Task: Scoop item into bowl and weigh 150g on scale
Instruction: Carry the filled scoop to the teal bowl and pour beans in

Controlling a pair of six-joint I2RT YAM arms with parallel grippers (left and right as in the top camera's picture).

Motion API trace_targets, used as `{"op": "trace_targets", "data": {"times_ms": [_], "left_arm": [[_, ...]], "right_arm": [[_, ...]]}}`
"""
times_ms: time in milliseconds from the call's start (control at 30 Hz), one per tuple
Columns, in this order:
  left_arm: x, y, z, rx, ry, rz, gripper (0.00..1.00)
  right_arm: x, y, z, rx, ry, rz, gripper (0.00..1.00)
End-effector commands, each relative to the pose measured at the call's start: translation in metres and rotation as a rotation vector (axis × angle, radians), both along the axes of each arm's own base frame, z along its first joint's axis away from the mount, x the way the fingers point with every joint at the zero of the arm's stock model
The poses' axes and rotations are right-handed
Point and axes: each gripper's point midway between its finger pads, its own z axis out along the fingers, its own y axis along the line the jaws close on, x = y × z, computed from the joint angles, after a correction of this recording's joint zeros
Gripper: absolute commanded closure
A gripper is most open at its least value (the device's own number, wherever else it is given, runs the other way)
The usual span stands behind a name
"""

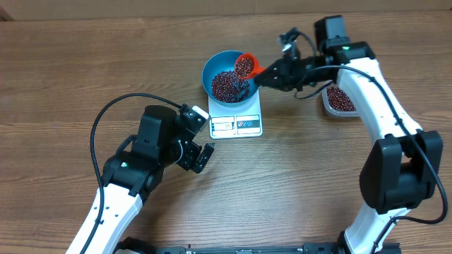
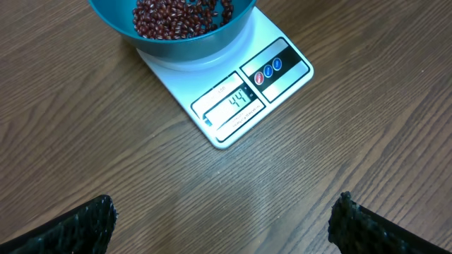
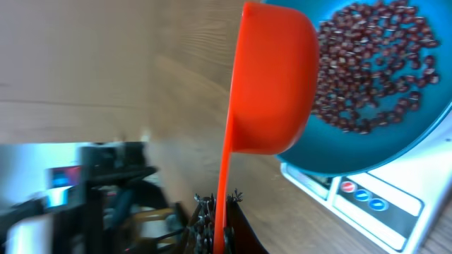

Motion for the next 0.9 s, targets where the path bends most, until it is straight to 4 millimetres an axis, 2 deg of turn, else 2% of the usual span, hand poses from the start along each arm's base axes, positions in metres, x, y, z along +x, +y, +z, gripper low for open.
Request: {"op": "trace_targets", "data": {"times_ms": [0,100,367,500,867], "left_arm": [[-0.003,-0.002,-0.004,0.008,0.005,-0.027,0.01],[-0.003,-0.002,-0.004,0.007,0.004,-0.027,0.01],[-0.003,-0.002,-0.004,0.008,0.005,-0.027,0.0],[-0.003,-0.002,-0.004,0.008,0.005,-0.027,0.0],[-0.003,-0.002,-0.004,0.008,0.005,-0.027,0.0]], "right_arm": [[0.013,0.003,-0.009,-0.176,-0.06,-0.057,0.96],[0.015,0.009,-0.018,-0.297,-0.108,-0.067,0.96],[0.017,0.02,-0.023,-0.535,-0.25,-0.056,0.96],[0.019,0.019,-0.027,-0.653,-0.304,-0.081,0.96],[0.021,0.018,-0.027,-0.771,-0.375,-0.093,0.96]]}}
